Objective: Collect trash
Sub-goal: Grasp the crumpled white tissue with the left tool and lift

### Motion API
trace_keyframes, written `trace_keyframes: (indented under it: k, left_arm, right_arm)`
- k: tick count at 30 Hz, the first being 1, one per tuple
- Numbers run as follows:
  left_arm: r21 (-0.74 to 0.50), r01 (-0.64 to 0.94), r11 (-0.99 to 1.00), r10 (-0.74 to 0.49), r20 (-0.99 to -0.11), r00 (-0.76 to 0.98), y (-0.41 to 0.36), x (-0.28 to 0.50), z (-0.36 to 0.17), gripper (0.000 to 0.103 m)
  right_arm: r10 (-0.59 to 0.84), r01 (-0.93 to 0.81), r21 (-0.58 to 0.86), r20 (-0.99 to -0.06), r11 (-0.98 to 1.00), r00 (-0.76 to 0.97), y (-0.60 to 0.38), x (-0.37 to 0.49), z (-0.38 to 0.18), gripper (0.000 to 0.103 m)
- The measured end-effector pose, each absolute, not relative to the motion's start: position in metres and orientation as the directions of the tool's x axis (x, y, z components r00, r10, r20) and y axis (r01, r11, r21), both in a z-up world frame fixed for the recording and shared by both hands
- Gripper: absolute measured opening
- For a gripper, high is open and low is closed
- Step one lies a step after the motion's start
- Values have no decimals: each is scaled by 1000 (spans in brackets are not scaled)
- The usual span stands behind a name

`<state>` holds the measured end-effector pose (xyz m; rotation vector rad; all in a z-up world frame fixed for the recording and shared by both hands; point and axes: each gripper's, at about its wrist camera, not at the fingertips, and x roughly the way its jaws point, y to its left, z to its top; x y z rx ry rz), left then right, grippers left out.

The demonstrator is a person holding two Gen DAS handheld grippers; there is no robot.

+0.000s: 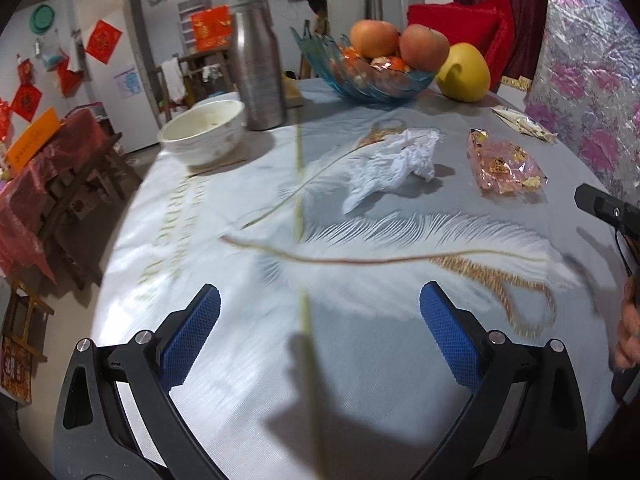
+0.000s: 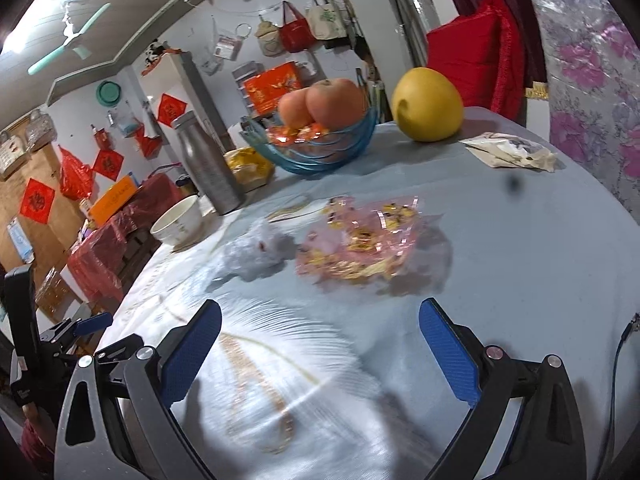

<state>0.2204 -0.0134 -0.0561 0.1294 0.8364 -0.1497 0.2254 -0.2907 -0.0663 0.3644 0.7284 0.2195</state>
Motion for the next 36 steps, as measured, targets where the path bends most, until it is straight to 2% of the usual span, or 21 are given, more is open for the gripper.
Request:
trace_keyframes:
  k: [5,16,21,22,23,24,26,29,36]
  left_arm:
    - [47,228,972,-116,-752,649,-40,257,-62,96]
    - [8,301,954,-191,-755,628,-82,334,-65,96]
    - [-27,281,959,-197,-775,600,-89,361,-82,96]
    - [-31,276,961,-195,-784,589,-89,363,-86,91]
    - [-35,276,960,-196,-791,579,-87,364,-88,76]
    - [-54,286,957,-217,-788,577,-84,363,-87,69]
    - [-103,309,946,-268,-785,559,-77,361,-88,41]
    - [-104,313,944,-272,-782,561,-69,351,-88,30]
    - [-89,311,946,-265,-764,588,-48,310,-79,29]
  right_arm:
    - [367,-62,461,-609,885,703,-296,230,-76,97]
    - [341,-62,421,-629,905,699,-291,231,-78,97]
    - [341,-50,426,-644,903,685,-291,234,-84,97]
    - [339,-48,423,-648,905,682,-291,235,-85,97]
    - [338,-46,423,-650,905,681,-291,235,-85,97]
    - [341,-44,427,-651,903,678,-291,236,-86,97]
    - [346,-43,434,-652,900,675,-291,237,-87,97]
    - [339,-36,431,-653,902,678,-292,237,-87,97]
    - [338,-17,448,-649,894,681,-297,238,-89,97]
